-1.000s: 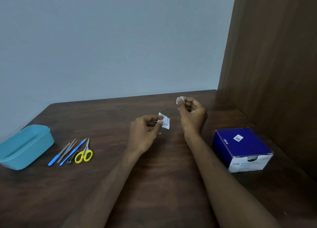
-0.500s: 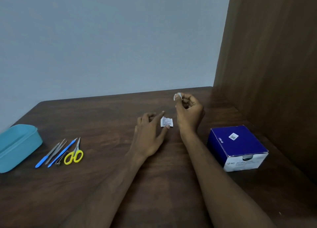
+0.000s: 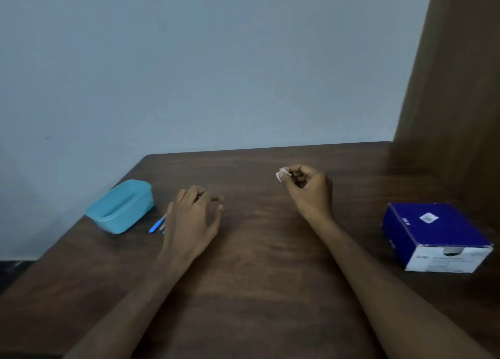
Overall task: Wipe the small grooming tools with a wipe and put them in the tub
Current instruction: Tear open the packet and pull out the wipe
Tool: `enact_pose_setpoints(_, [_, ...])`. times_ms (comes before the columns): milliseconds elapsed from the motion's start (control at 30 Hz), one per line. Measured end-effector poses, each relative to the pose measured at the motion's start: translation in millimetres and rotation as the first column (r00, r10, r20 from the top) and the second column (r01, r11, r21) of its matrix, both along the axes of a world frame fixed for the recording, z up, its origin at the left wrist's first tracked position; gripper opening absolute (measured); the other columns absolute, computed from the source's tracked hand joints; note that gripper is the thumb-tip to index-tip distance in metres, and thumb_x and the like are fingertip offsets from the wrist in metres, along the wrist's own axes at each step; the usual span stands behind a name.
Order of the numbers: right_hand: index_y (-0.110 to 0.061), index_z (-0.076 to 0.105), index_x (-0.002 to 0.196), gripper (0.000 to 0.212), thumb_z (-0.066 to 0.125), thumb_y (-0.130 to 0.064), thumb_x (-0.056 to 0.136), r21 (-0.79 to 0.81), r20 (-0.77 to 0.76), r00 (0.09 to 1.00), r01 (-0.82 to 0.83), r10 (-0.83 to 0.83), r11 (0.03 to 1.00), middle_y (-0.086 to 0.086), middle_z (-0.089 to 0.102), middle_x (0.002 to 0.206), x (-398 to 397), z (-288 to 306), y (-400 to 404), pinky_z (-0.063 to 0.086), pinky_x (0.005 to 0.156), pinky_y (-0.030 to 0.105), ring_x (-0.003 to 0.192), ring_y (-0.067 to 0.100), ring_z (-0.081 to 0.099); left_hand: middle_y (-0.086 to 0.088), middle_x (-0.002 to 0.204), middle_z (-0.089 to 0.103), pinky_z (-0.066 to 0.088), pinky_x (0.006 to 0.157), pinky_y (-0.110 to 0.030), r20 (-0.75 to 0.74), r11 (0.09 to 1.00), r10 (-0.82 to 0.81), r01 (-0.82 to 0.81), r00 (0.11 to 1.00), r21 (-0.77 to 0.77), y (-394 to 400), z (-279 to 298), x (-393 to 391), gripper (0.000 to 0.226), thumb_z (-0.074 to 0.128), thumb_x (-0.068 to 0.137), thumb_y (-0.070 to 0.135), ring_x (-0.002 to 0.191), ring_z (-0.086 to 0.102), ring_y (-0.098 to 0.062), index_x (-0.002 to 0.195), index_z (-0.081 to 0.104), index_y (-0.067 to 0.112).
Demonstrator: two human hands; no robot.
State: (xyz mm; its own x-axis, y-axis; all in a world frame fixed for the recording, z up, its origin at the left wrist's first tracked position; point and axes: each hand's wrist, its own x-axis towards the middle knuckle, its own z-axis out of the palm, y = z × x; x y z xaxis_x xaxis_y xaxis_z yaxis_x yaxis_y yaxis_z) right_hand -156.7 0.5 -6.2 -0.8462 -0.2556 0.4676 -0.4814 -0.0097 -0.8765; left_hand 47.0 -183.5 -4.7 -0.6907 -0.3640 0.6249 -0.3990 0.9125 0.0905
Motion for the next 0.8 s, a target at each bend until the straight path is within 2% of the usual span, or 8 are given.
enact_pose_setpoints(100, [-0.021,0.082,0.086,0.005,0.085,-0.024,0.089,0.092,-0.009,0.990,-0.143,0.144,0.985,-0.008,0.079,0.076,15,-2,-10,0.056,0.070,0.027,0.069,0.001,0.068,0.005,0.102,0.061,0.044,0.071,-0.038,0.002,0.994,0.113,-0.113,0.994,-0.005,-23,-3,33,0.015,0.065,0.097,0.043,0.097,0.059,-0.027,0.100,0.071,0.029])
enact_pose_setpoints(200, [-0.025,0.081,0.084,0.006,0.085,-0.026,0.089,0.225,-0.034,0.955,-0.279,0.294,0.933,-0.010,0.080,0.079,29,-9,-19,0.059,0.072,0.034,0.073,0.008,0.074,0.003,0.103,0.064,0.050,0.074,-0.041,-0.009,0.977,0.203,-0.202,0.979,0.060,-36,-9,56,0.030,0.057,0.093,0.053,0.096,0.060,-0.029,0.103,0.071,0.028])
enact_pose_setpoints(267, [-0.028,0.080,0.083,0.007,0.085,-0.028,0.089,0.298,-0.077,0.938,-0.301,0.337,0.906,-0.012,0.079,0.078,35,-11,-22,0.059,0.072,0.036,0.073,0.012,0.076,0.004,0.105,0.065,0.051,0.076,-0.039,-0.039,0.959,0.255,-0.248,0.966,0.135,-34,-9,60,0.029,0.064,0.092,0.054,0.099,0.059,-0.025,0.108,0.072,0.031])
enact_pose_setpoints(400, [-0.029,0.081,0.084,0.008,0.085,-0.025,0.089,0.367,-0.082,0.916,-0.339,0.393,0.866,-0.013,0.080,0.078,42,-9,-23,0.060,0.072,0.037,0.073,0.014,0.077,0.005,0.108,0.062,0.043,0.078,-0.037,0.006,0.941,0.307,-0.304,0.952,0.150,-29,-7,56,0.021,0.065,0.094,0.049,0.104,0.057,-0.023,0.107,0.069,0.033])
enact_pose_setpoints(567, [-0.022,0.081,0.086,0.006,0.085,-0.021,0.090,0.319,0.019,0.915,-0.387,0.402,0.865,-0.001,0.080,0.079,37,-8,-20,0.059,0.074,0.041,0.066,0.013,0.072,0.006,0.112,0.063,0.047,0.083,-0.039,0.008,0.893,0.393,-0.383,0.920,0.237,-35,-11,59,0.016,0.066,0.094,0.045,0.106,0.055,-0.021,0.101,0.074,0.033])
enact_pose_setpoints(800, [-0.015,0.079,0.087,0.006,0.081,-0.011,0.092,0.280,0.040,0.914,-0.399,0.404,0.873,0.004,0.079,0.079,40,0,-11,0.053,0.064,0.019,0.059,0.007,0.067,0.008,0.120,0.061,0.046,0.091,-0.038,0.071,0.864,0.413,-0.415,0.908,0.285,-36,-10,59,0.026,0.062,0.097,0.051,0.115,0.053,-0.019,0.110,0.077,0.035])
